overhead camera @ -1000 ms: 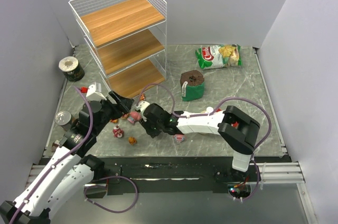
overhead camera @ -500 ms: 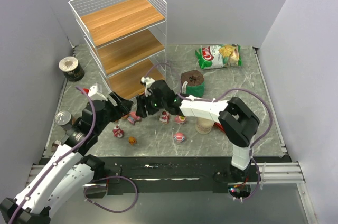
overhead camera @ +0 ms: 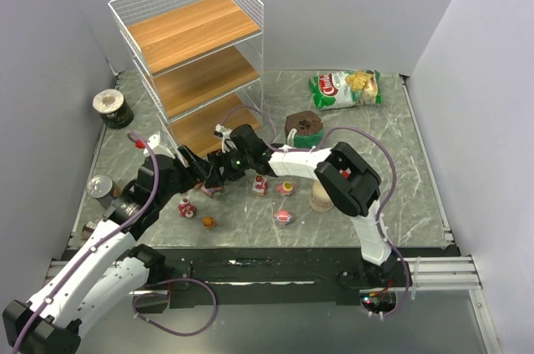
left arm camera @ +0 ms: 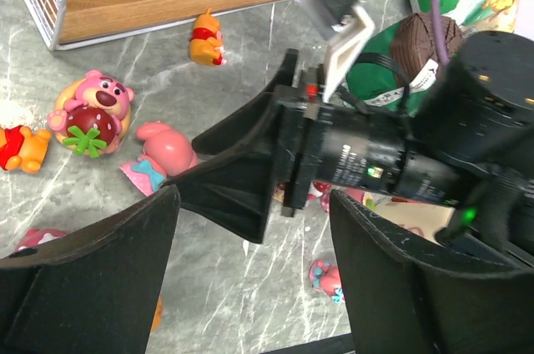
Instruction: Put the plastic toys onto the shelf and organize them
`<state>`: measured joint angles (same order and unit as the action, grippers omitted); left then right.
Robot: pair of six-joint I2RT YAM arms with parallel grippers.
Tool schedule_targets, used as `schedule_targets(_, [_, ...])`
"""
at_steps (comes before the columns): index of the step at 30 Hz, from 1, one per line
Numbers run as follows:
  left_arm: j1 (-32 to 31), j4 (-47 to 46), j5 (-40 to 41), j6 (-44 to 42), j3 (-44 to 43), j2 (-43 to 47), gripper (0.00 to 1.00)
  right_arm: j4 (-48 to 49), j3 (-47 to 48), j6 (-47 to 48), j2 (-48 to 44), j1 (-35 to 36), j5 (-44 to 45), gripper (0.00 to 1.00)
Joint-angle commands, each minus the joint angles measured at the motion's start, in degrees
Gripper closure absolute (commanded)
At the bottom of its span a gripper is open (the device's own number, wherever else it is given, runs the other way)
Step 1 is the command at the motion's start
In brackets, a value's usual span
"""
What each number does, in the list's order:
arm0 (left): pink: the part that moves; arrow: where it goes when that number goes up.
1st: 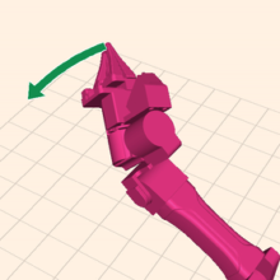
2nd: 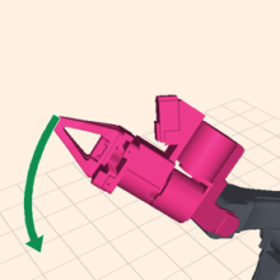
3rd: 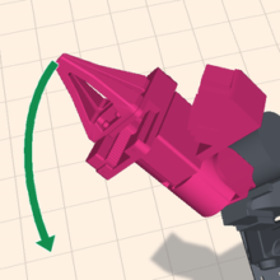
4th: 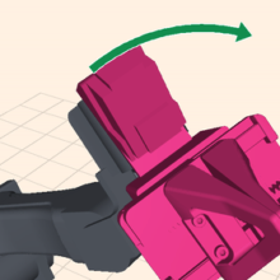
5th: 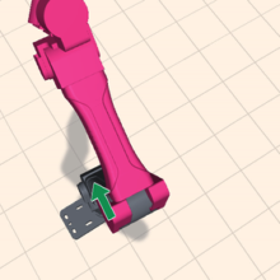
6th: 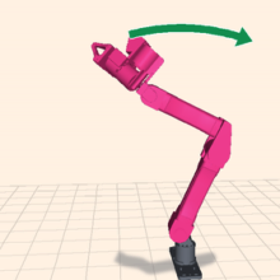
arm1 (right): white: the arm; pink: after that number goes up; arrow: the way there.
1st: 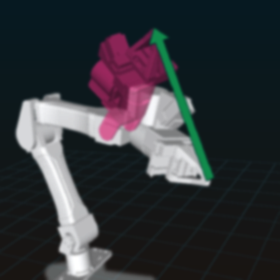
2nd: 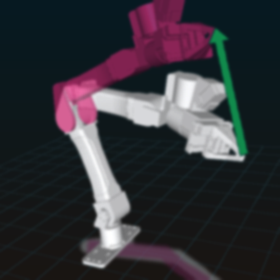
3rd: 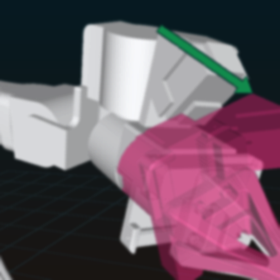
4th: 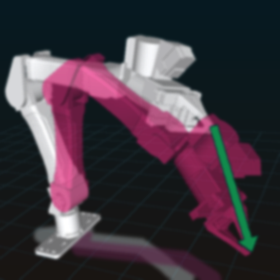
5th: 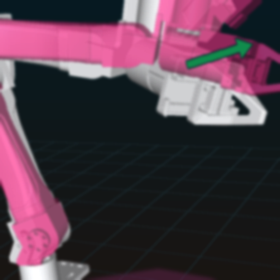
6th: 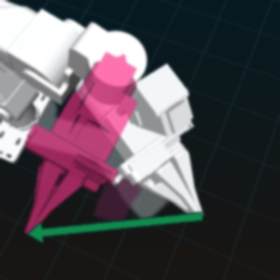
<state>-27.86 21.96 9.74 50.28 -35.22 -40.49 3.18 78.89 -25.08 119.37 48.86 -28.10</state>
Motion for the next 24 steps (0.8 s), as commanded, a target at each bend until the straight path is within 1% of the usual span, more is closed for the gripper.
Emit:
schedule_targets(1, [-0.09,-1.92,-0.77,0.17,-0.02,1.11,0.22,1.30,4.07,-0.50,1.74,-0.26,-1.61,0.19])
schedule_targets(10, [-0.09,-2.00,-0.42,-0.53,0.15,2.34,0.21,-0.98,6.27,0.64,5.08,0.01,1.29,0.20])
schedule_targets(15, [-0.09,-1.92,-0.24,-0.62,0.24,2.61,0.20,-2.92,7.68,3.28,5.96,1.50,7.16,0.21])
schedule_targets(19, [-0.09,-1.83,-0.33,-0.80,0.24,2.70,0.20,-5.81,9.87,4.69,7.28,2.99,9.72,0.21])
schedule_targets(24, [-0.09,-1.39,0.02,-0.89,0.24,3.05,0.20,-6.78,11.02,4.95,8.51,4.40,11.75,0.23])
